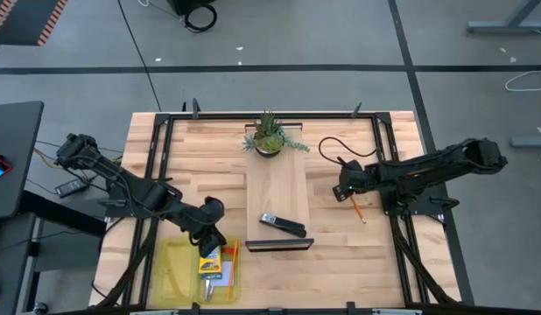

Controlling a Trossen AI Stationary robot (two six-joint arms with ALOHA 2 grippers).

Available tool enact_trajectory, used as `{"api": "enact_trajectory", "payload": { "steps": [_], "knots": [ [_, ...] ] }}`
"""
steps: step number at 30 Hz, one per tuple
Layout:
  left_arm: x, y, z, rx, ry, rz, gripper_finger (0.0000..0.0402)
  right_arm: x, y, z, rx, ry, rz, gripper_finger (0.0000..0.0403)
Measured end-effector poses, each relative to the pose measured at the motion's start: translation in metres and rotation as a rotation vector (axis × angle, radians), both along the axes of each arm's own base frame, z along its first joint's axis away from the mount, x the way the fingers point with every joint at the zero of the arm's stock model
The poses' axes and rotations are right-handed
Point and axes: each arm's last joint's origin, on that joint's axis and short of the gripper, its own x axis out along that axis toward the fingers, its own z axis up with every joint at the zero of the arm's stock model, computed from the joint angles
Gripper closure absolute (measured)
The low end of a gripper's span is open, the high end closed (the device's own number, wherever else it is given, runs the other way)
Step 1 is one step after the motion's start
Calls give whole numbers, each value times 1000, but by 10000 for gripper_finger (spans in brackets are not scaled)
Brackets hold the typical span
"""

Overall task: Pack school essentials
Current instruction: Put the pencil into the supply box

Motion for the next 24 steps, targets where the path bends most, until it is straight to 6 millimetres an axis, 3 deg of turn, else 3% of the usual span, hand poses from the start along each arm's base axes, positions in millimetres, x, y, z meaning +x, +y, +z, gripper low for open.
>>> {"api": "enact_trajectory", "payload": {
  "steps": [6,17,24],
  "knots": [
    [0,-1,0,-22,12,-27,357,-1,3,-2,-20,35,10,256],
    [-1,-1,0,-62,30,4,361,-3,4,-3,-33,52,22,365],
    [-6,2,13,-106,-28,0,374,3,4,5,-30,53,26,374]
  ]
}}
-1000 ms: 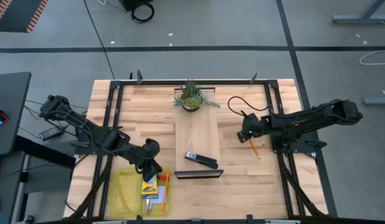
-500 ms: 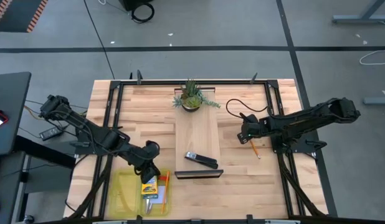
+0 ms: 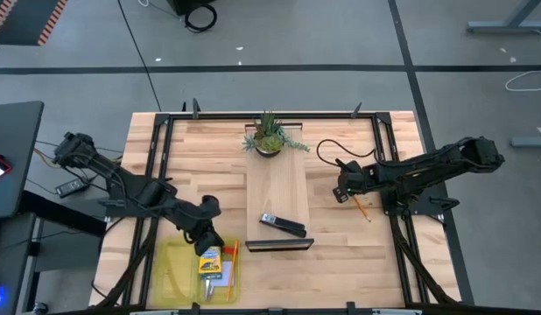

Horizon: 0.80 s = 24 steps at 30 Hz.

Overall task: Pack school essentials
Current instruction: Put the pencil into the supply box

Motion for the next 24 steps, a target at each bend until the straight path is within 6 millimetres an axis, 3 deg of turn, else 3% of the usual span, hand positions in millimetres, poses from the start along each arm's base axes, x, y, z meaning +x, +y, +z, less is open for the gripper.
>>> {"api": "enact_trajectory", "payload": {
  "steps": [9,14,24],
  "knots": [
    [-8,10,14,-37,-56,26,379,-1,0,5,35,-15,-2,375],
    [-5,20,24,-51,-142,57,377,3,-1,19,26,-17,9,375],
    [17,54,45,122,-461,183,374,28,-2,82,-33,-80,84,373]
  ]
}}
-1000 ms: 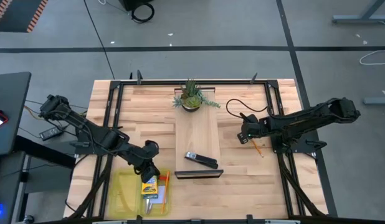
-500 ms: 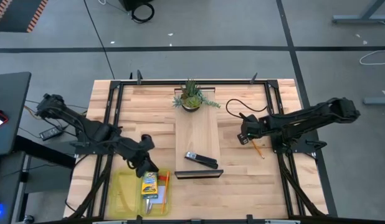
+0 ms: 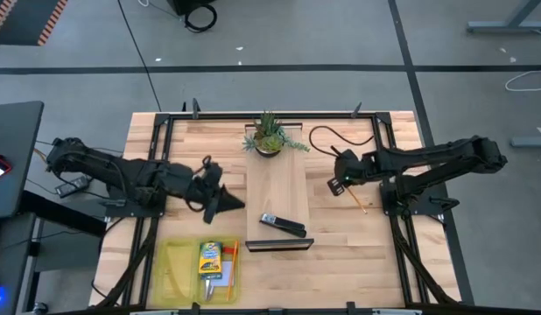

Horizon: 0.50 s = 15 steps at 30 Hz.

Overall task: Pack school essentials
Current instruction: Put the pencil into the supply box

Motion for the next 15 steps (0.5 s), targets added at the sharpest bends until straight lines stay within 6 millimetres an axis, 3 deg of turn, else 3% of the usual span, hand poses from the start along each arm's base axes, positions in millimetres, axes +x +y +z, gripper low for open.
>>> {"api": "enact_trajectory", "payload": {
  "steps": [6,15],
  "knots": [
    [8,19,0,73,-29,140,347,15,-2,45,-91,-117,41,373],
    [32,39,-12,90,-30,235,267,33,-5,105,-241,-347,97,372]
  ]
}}
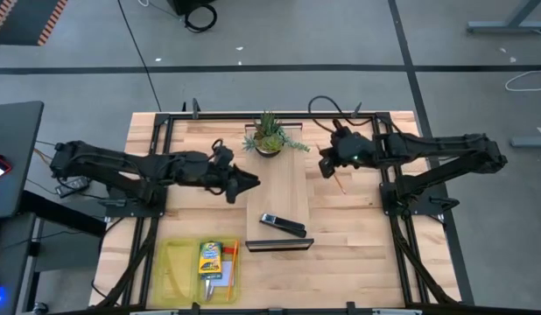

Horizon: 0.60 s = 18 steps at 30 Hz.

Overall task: Pack school essentials
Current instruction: Put the pencil into the supply box

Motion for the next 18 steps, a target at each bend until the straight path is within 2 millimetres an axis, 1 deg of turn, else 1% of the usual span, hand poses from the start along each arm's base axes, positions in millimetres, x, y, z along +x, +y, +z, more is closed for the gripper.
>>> {"api": "enact_trajectory", "payload": {
  "steps": [3,6,13,18],
  "knots": [
    [11,5,0,0,-65,12,247,4,0,12,-26,-70,4,372],
    [26,10,-4,-1,-123,36,236,8,0,18,-29,-147,6,372],
    [55,21,-22,-11,-192,78,240,18,1,32,-17,-333,26,372],
    [67,25,-29,-17,-247,91,237,22,1,43,-18,-454,25,372]
  ]
}}
